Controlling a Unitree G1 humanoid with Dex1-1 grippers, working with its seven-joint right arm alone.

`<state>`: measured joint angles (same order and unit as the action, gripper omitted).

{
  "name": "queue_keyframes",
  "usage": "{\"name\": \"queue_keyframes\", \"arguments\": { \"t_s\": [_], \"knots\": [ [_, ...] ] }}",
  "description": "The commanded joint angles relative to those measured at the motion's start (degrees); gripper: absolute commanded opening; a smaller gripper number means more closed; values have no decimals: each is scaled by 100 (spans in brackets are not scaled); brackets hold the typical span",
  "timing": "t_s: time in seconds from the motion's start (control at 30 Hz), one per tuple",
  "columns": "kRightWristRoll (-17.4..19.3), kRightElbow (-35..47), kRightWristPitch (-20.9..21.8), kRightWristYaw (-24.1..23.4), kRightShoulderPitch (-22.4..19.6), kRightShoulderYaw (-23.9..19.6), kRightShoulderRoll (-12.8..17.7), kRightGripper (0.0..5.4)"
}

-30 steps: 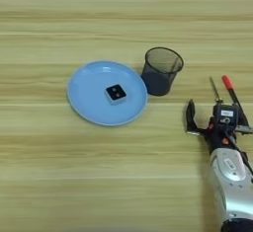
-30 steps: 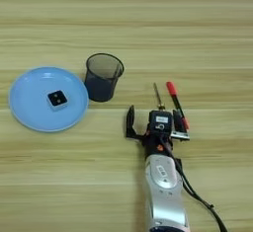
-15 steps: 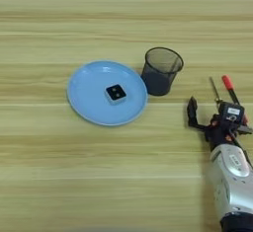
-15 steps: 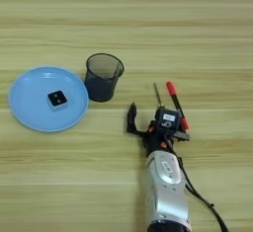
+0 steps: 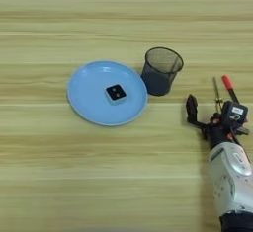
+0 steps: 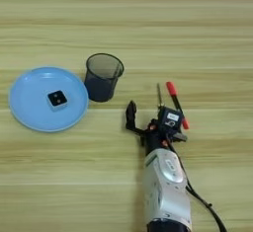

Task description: Move the objects on the table

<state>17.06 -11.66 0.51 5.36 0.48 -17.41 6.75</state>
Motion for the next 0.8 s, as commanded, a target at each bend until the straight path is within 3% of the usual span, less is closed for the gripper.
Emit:
{"name": "queue_keyframes", "arguments": {
  "t_s": [0.03,0.27,0.8],
  "knots": [
    [124,241,-205,45,-98,14,-15,538],
    [327,362,-483,112,-84,-7,-60,538],
    [154,182,-533,-110,-113,-55,-24,532]
  ]
}}
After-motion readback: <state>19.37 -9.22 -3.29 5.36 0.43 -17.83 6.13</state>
